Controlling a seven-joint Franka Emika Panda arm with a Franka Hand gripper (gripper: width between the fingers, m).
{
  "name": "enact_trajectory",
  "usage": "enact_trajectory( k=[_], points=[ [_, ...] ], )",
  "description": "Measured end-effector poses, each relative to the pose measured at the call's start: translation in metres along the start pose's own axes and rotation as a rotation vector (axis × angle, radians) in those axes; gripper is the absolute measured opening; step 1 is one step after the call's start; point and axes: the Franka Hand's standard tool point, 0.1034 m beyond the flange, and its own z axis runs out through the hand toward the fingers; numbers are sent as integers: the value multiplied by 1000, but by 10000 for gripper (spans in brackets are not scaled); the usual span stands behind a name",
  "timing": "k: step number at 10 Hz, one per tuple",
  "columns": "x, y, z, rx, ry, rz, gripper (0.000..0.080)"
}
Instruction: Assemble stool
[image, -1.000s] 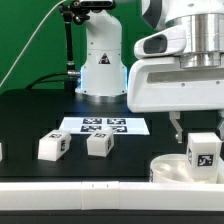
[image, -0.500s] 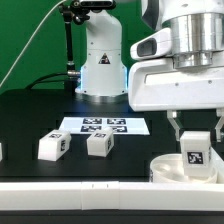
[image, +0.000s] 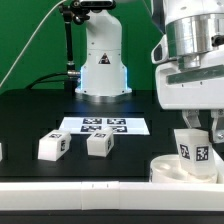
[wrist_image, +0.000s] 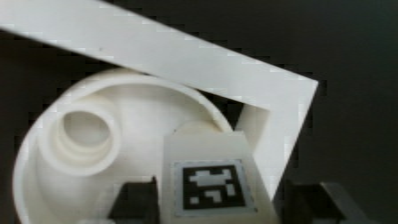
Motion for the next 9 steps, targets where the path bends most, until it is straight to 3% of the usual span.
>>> enact_trajectory(
  k=[6, 8, 9],
  points=[
    [3, 0, 0, 1, -43, 380, 337],
    [1, 0, -2, -3, -51, 353, 565],
    [-4, -1, -14, -13, -68, 286, 623]
  ],
)
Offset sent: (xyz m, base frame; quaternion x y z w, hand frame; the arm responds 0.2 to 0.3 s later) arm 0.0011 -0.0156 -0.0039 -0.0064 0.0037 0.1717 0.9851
